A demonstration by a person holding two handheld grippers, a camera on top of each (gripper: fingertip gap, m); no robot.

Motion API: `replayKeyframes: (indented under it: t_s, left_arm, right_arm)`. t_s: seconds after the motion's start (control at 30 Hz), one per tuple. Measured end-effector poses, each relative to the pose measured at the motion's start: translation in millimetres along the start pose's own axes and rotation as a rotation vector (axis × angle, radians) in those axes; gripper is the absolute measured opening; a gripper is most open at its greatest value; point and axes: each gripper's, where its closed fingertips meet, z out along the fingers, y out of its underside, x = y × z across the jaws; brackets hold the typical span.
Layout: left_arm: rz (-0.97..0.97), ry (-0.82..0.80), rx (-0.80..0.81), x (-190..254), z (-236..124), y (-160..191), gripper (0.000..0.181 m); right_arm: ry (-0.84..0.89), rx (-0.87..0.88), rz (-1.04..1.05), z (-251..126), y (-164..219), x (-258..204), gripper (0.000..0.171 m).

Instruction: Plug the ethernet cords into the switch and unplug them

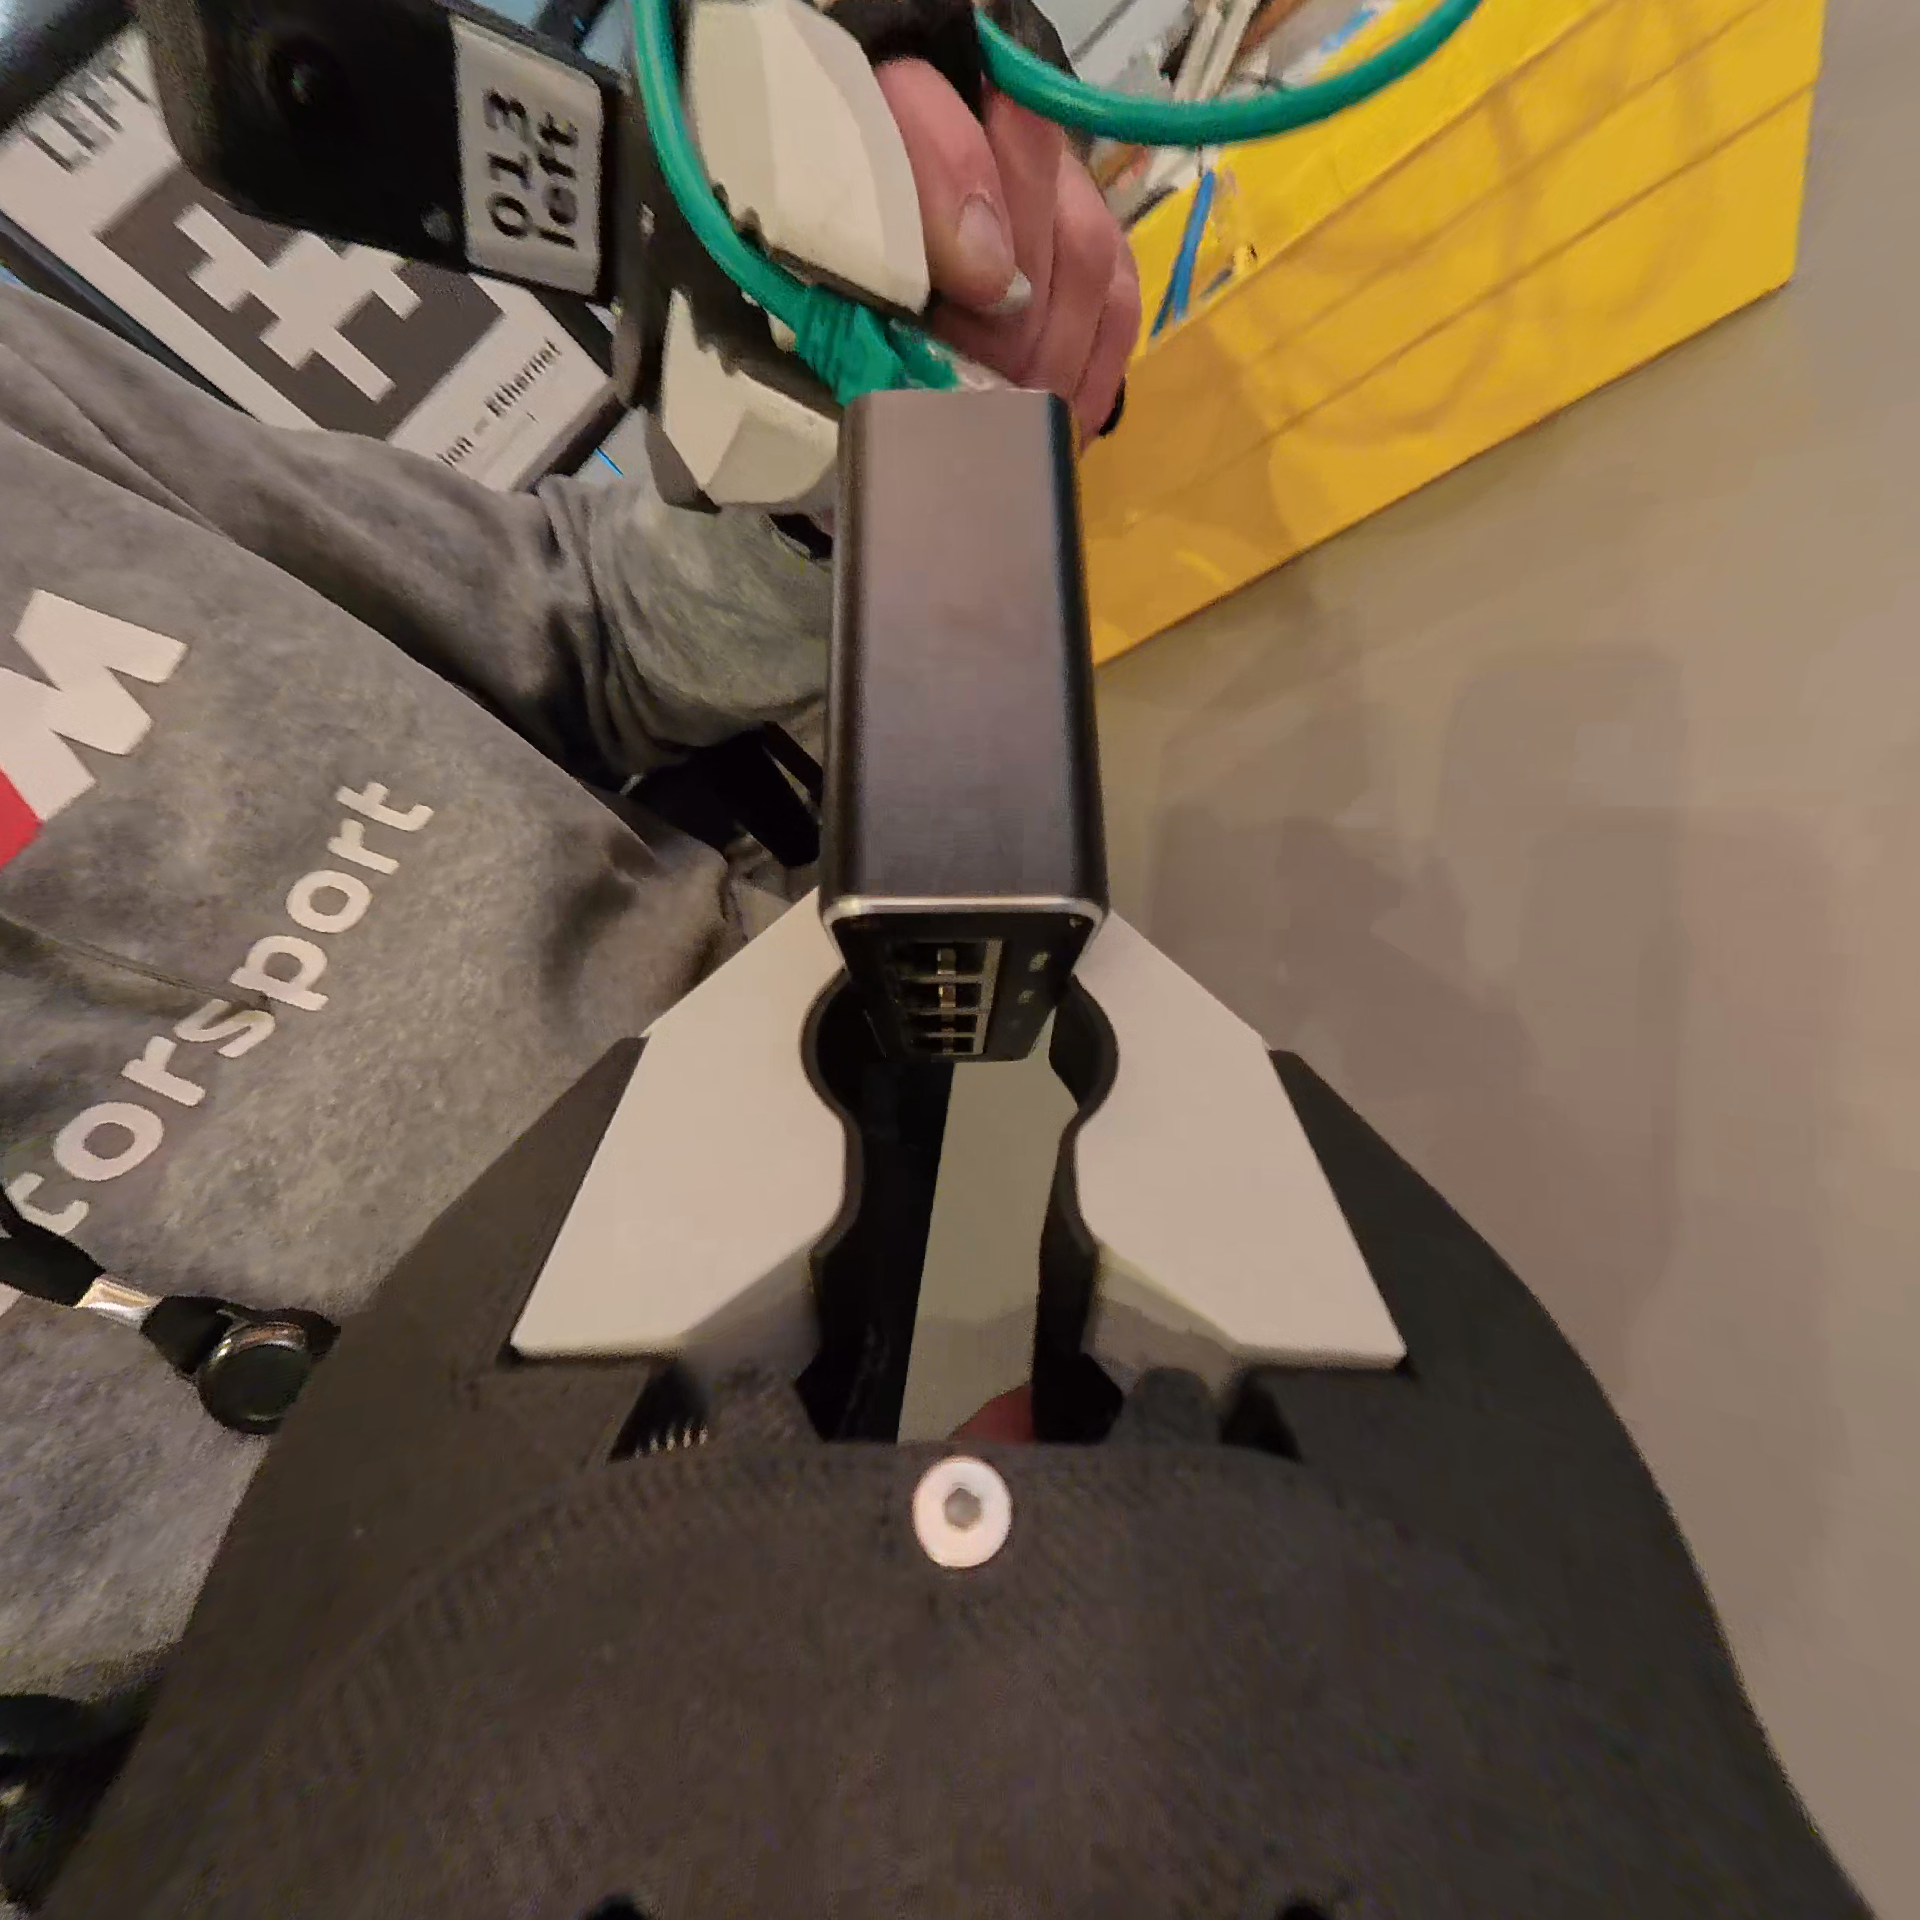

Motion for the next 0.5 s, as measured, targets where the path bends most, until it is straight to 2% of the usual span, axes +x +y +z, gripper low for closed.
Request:
replayKeyframes:
  t_s: [0.27,0.4,0.5]
  left_arm:
    - [0.003,-0.009,-0.035,-0.5,3.4,7.0,0.012]
    - [0.011,-0.008,-0.044,0.2,3.6,8.2,0.012]
    - [0.004,-0.009,-0.041,-0.8,3.3,8.4,0.012]
  right_arm:
    - [0.296,-0.389,-0.024,5.0,61.2,51.5,0.029]
    - [0.344,-0.388,-0.027,7.6,61.9,63.5,0.03]
    - [0.381,-0.357,-0.056,4.2,54.1,69.1,0.037]
